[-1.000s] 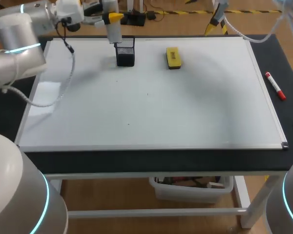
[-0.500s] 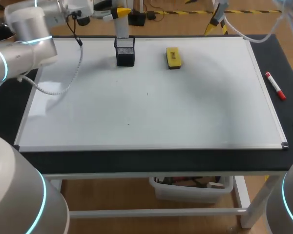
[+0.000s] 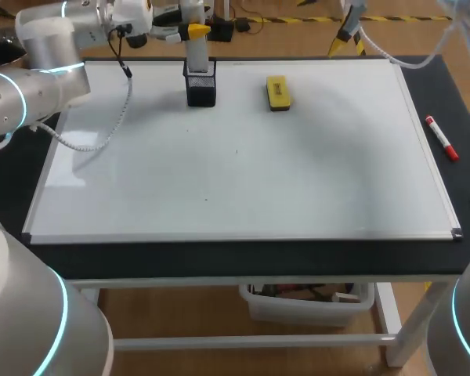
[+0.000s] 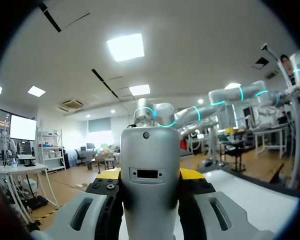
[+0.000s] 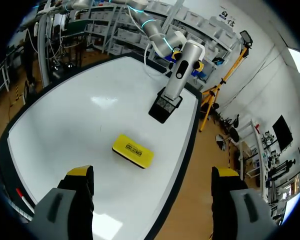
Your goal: Pick up the inspection probe, press it on each red-marked spot on the whiteboard one by one, put down the probe, pick up the eraser, and wipe off all the red marks.
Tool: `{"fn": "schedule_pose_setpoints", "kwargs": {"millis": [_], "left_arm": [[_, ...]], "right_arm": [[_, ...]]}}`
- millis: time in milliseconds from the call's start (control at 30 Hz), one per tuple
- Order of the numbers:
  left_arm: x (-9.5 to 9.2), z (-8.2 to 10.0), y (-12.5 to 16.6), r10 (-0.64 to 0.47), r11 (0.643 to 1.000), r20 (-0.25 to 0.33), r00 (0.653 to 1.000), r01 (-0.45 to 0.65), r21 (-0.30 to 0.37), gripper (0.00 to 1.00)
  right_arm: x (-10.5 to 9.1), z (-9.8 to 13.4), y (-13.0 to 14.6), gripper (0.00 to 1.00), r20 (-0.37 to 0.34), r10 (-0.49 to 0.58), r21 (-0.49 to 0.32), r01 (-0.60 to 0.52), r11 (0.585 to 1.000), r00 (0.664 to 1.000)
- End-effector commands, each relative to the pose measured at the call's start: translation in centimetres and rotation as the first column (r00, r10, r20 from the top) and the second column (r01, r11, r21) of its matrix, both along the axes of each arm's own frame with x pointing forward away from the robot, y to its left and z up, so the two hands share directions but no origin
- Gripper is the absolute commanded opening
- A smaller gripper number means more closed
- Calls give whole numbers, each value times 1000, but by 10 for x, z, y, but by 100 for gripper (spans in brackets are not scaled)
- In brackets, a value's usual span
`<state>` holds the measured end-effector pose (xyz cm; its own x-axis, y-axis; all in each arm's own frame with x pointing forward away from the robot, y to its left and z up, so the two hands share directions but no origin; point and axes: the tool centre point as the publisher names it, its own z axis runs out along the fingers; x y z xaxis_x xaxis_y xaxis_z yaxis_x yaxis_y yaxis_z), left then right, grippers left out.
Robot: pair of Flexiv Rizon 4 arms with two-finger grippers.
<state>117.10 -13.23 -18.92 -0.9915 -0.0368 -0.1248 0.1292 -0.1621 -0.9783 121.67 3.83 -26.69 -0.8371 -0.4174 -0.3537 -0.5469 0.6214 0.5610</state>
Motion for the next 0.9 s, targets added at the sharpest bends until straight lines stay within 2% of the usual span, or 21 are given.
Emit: {"fn": "schedule_pose_setpoints", "kwargs": {"millis": [33,900], "left_arm": [[7,-8,1,-106,994,30,994,107,-4,0],[9,-51,-11,-108,994,-22,994,108,1,0]], "right_arm": [[0,2,-1,100,0,2,-6,-2,1000,1000],[0,2,-1,100,0,2,-6,-2,1000,1000]]}}
